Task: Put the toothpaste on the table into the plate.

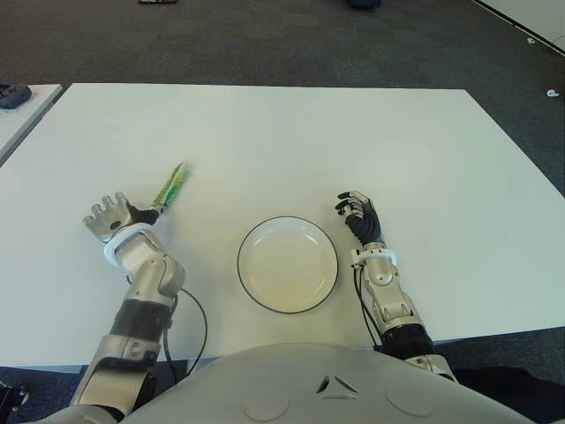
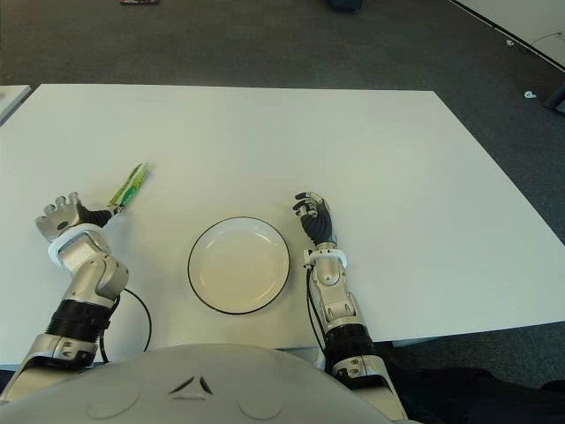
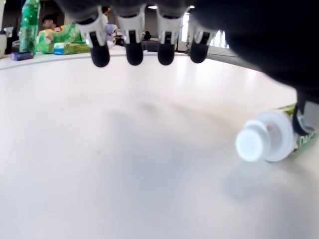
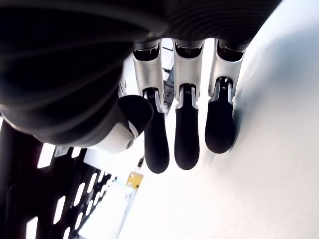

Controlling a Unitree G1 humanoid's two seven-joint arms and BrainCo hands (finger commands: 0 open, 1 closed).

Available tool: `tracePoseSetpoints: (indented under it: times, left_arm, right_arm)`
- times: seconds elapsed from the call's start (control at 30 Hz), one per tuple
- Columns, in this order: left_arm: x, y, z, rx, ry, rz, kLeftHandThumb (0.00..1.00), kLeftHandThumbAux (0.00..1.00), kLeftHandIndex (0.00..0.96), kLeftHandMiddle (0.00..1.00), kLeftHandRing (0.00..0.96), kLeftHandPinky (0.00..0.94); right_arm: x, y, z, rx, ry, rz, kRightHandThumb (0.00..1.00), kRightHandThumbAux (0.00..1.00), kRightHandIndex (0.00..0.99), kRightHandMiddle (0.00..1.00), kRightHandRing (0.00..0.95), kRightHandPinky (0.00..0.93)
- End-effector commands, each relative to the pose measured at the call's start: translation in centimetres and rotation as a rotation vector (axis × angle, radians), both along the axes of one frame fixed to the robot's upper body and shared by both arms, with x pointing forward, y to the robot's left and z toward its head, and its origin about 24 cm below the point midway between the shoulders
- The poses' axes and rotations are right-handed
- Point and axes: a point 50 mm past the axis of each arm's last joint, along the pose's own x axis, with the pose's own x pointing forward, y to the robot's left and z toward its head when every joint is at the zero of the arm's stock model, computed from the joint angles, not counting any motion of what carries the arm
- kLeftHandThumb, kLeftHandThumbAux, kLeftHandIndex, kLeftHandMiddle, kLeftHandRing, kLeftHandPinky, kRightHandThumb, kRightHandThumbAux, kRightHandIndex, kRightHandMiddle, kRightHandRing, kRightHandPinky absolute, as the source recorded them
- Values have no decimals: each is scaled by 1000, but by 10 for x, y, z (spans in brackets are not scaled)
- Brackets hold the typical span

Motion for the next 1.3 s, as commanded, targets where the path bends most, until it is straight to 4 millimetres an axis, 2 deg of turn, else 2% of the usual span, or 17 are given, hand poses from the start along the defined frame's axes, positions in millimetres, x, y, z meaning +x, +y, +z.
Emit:
tracePoseSetpoints:
  times: [0.03,0.37,0.63,0.83,1.03,1.3]
  left_arm:
    - [5,0,-2,-15,-7,16,203,325,0,0,0,0]
    - [13,-1,-11,-44,6,13,227,350,0,0,0,0]
    - [30,11,-31,-67,55,-9,215,353,0,0,0,0]
    - [39,15,-38,-65,63,-45,198,360,0,0,0,5]
    - [44,15,-41,-46,46,-94,196,385,16,30,6,51]
    - [54,2,-34,-13,-4,-172,204,385,3,30,2,44]
  right_arm:
    - [-2,-1,-7,4,44,-4,827,702,353,513,493,429]
    - [-2,-2,-7,-4,47,-3,827,701,355,505,487,427]
    - [-2,-4,-9,-18,52,-10,827,701,360,497,484,438]
    - [-2,-5,-10,-28,50,-17,828,700,364,492,478,427]
    - [-3,-6,-10,-25,44,-16,829,699,369,487,472,440]
    - [-4,-5,-10,-24,40,-20,830,698,374,482,464,402]
